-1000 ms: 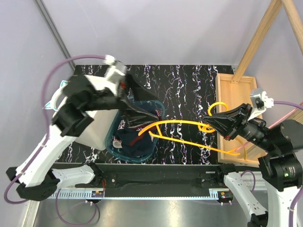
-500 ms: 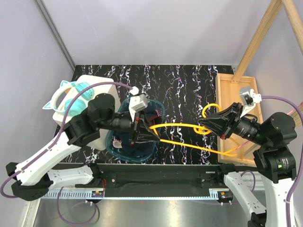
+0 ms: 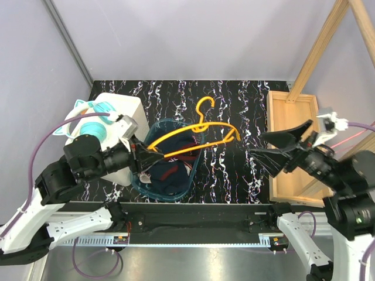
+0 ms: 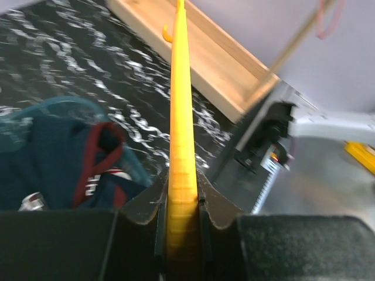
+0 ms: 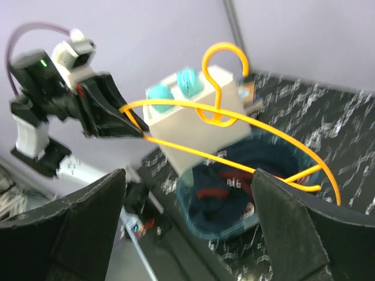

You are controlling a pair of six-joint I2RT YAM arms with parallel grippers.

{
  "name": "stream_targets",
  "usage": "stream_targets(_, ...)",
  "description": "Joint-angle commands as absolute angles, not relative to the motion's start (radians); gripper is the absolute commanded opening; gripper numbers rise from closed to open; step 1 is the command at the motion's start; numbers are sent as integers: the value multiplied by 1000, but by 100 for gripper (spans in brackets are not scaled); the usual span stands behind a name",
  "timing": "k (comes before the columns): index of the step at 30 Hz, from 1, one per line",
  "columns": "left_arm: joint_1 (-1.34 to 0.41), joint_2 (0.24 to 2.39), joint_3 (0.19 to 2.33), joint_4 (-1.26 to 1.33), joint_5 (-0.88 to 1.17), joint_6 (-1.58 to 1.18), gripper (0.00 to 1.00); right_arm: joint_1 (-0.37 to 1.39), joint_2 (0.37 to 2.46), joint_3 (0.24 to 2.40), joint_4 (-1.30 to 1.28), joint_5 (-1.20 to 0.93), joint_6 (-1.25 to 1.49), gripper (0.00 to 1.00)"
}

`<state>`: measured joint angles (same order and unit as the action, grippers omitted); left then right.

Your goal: Remove the tank top from the hanger

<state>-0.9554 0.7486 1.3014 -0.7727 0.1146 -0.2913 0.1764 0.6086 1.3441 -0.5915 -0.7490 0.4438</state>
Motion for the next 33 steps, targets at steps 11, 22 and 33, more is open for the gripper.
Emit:
stream_targets(11,-954,1038,1475,-178,148,-275,0,175,322,1661,-577,-109,630,92)
stream_targets(22,-979,1739,2156,-169,406,-351,0,175,161,1745,-649,244,600,87)
stream_targets(33,-1097,2083,2465,35,364,-442,0,175,170,1836,-747,285,571,87)
